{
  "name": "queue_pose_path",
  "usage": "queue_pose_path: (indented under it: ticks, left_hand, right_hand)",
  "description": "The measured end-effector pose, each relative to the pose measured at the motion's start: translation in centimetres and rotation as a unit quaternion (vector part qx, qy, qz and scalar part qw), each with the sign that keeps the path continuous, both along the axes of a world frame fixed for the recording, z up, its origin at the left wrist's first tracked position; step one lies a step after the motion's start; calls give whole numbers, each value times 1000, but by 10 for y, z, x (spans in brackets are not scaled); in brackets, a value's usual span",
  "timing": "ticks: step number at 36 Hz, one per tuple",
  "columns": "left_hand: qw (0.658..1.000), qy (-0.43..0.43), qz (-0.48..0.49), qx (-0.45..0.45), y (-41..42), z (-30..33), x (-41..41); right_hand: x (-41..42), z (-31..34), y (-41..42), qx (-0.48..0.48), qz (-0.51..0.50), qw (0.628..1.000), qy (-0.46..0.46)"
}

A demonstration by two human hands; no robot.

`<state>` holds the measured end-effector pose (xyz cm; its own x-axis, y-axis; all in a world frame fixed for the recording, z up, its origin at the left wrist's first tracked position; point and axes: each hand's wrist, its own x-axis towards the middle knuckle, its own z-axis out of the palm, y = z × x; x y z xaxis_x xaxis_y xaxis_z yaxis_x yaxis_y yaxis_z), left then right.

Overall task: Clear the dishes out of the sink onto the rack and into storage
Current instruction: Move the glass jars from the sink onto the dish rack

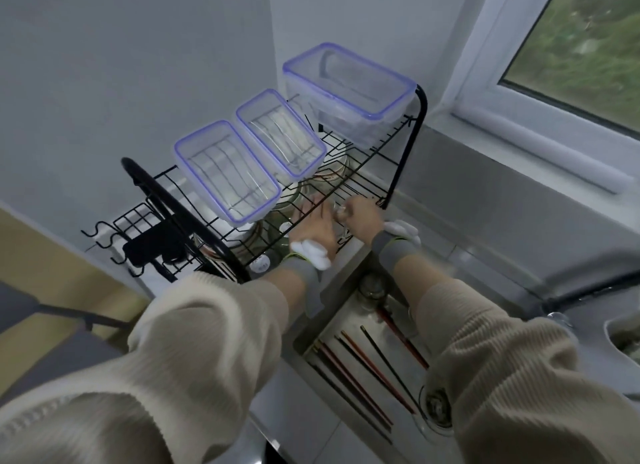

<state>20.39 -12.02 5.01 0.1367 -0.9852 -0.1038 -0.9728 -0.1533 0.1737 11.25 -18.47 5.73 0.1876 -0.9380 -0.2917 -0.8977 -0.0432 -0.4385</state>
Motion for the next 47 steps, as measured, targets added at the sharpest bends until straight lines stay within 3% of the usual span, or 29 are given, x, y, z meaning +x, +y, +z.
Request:
queue_pose_path:
  ticks: [8,20,25,29,35,38,47]
  left_hand:
    - [999,33,-4,-22,1,-10,6]
    - [998,39,33,-39,-1,-24,4]
    - [997,31,27,-62,3,-31,4]
    - [993,19,31,-110,15,-35,-4]
    - [990,-1,125,-67,22,-42,-20]
    - [976,16,194,-94,24,-46,-22]
    - [976,-21,176,-130,27,-53,-19]
  right_hand:
    - [-5,-12,1,-1,26,998,-53]
    - [-9,-13,6,-4,58,997,-40]
    - [-14,-28,12,-25,36,990,-135]
    - [-29,-41,19,-45,6,986,-159]
    - [-71,-66,37,-85,-79,982,-148]
    - [-90,-78,45,-65,-105,985,-120]
    - [-111,-109,70,0,-171,979,-108]
